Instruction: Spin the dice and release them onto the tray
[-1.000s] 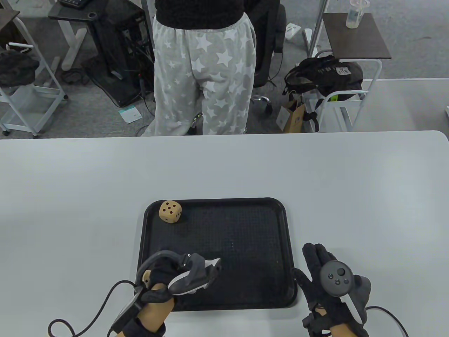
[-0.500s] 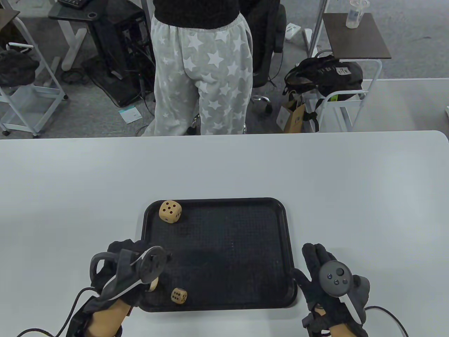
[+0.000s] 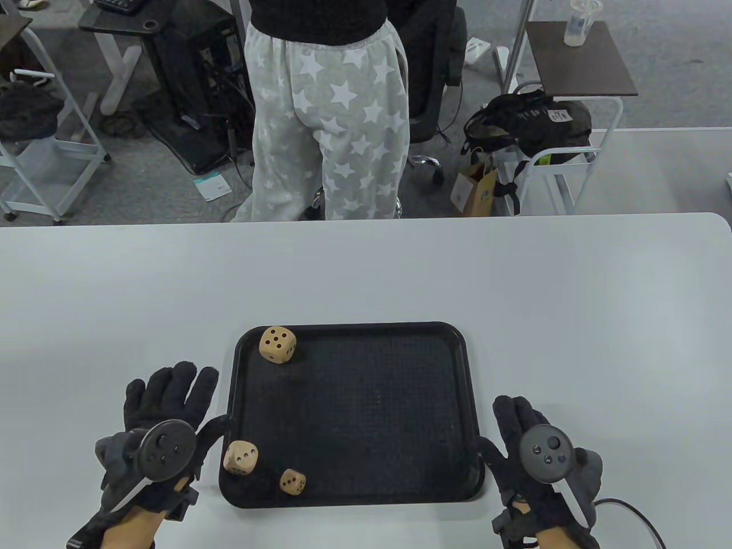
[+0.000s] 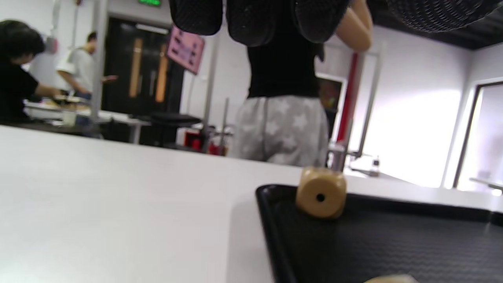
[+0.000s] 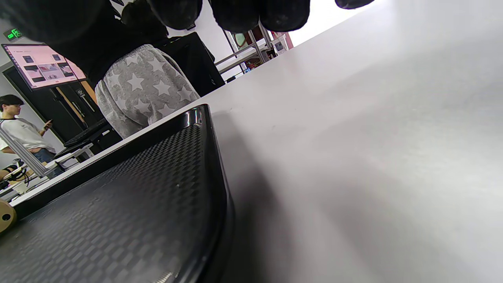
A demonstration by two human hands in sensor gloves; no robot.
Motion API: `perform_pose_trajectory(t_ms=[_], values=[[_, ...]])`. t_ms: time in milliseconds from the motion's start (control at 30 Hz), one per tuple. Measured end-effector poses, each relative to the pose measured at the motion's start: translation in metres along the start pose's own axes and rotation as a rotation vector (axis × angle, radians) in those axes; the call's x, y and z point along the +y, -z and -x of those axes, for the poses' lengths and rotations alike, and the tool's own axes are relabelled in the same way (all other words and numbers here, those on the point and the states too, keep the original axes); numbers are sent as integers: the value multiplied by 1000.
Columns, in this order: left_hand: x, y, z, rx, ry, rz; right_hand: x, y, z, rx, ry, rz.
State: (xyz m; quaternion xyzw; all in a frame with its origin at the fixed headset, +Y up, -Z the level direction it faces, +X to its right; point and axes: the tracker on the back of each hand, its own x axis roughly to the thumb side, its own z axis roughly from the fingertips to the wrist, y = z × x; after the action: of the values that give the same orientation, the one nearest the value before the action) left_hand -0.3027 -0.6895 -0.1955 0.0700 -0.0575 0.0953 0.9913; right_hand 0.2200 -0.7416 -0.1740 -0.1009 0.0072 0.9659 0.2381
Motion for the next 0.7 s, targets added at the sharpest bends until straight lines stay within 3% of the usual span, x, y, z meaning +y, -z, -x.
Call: perform_pose_trajectory(t_ms=[300, 700], values=[[-32, -2, 23, 47, -23, 48, 1, -1, -2, -3, -14, 2], [-45, -4, 39, 88, -61, 97, 5, 0, -3, 15, -42, -2]])
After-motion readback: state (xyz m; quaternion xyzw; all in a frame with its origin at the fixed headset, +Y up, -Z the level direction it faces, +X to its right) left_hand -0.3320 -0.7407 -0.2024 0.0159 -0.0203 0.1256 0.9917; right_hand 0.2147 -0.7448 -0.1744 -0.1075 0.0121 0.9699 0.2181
